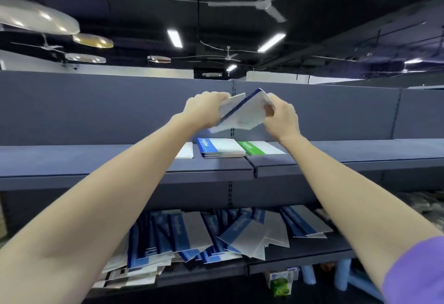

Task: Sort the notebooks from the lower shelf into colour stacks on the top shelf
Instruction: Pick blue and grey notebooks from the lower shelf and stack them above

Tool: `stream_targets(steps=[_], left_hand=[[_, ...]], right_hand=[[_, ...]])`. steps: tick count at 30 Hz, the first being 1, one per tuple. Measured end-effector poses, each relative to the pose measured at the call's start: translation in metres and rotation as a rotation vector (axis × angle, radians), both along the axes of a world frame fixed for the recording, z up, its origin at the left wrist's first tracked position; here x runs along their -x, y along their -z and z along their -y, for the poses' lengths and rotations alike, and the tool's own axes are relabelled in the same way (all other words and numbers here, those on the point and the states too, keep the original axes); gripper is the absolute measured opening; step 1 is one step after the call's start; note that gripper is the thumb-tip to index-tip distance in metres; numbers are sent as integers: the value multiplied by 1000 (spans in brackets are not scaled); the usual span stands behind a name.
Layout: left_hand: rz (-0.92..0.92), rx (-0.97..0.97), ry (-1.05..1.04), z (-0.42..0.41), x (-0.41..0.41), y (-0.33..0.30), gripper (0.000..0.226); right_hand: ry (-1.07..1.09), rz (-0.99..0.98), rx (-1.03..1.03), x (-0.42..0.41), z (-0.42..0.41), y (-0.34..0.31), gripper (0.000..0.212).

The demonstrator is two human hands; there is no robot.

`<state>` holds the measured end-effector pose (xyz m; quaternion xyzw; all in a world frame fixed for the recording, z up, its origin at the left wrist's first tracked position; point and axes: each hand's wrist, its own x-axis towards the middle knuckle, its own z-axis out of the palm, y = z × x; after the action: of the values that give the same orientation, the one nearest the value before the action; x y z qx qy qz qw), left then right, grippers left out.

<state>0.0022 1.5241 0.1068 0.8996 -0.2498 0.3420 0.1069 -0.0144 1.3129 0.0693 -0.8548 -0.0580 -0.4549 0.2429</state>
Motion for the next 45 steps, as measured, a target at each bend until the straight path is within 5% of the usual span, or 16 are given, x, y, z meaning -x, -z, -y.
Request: stream_targets(steps=[9,15,21,24,25,34,38,45], left_hand=[[63,4,-90,-2,-49,48,55],[-2,12,-142,8,-87,80,58],[-223,-86,-118,21,-115,115,55],[-373,-94,-54,25,-129,134,29],[-379,-81,-28,25,-133,137,42],[-273,99,-71,24,-135,140,54],[-253,377,-219,15,-134,134,23],[-287,787,-199,4,-137,131,34]], right_hand=[[-69,-53,40,-44,-17,35,46],[101,-69,-59,-78,-3,48,39],[150,-65,-217,-96,23,61,40],[94,-44,-214,-104,30,71,43],[73,-38,-188,-106,31,74,41],[-52,-131,22,-136,-1,81,42],[-109,-270,116,-139,-26,82,49],[-250,-568,320,-142,-35,94,47]])
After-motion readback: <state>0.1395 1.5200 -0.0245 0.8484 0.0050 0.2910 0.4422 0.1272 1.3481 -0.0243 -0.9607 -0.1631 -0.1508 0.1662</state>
